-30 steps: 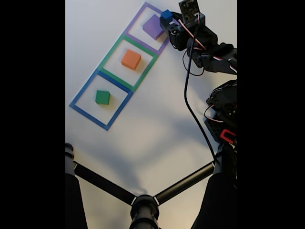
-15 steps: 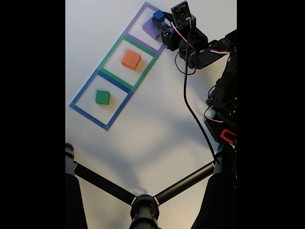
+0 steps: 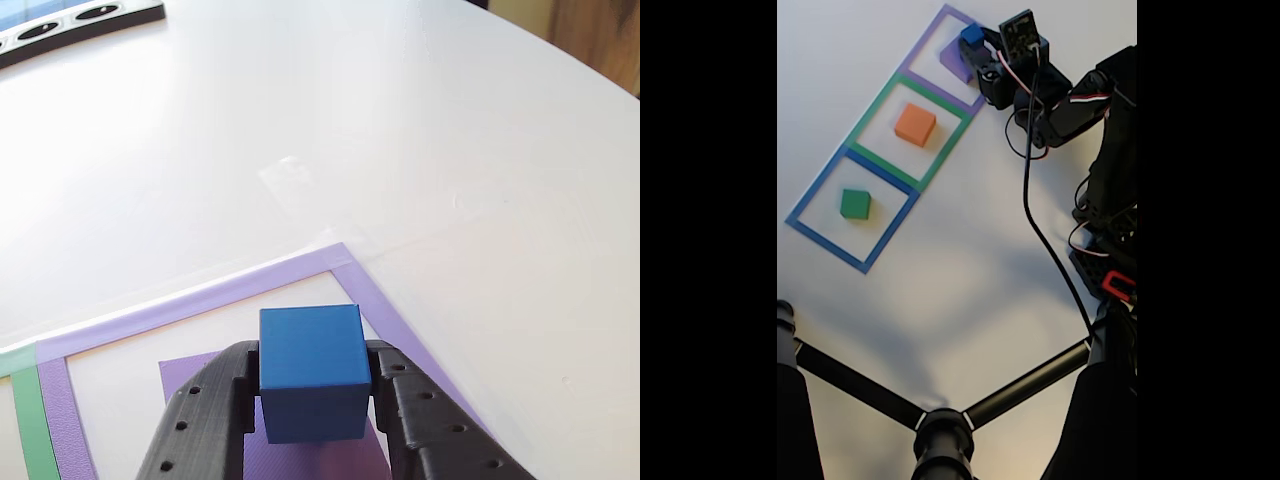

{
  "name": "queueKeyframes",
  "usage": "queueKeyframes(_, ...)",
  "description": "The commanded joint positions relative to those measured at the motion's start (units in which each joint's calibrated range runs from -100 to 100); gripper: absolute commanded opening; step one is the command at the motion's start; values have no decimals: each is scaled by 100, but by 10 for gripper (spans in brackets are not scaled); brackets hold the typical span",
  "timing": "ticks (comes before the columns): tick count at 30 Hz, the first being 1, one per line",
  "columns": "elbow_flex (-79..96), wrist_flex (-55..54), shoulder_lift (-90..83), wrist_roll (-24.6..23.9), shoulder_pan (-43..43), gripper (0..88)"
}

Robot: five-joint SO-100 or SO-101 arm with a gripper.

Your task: Tower of hanoi

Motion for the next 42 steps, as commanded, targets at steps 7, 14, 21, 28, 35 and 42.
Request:
queueKeyframes(7, -113, -459, 204, 0, 18, 26)
queueKeyframes(14, -132, -596, 364, 0, 71, 104)
queueKeyframes(21, -141, -629, 372, 0, 94, 200)
queueKeyframes(28, -159, -135, -205, 0, 41, 250)
queueKeyframes(35, -277, 2560, -2336, 0, -28, 259)
queueKeyframes(42, -1585, 6793, -4411, 0, -58, 199)
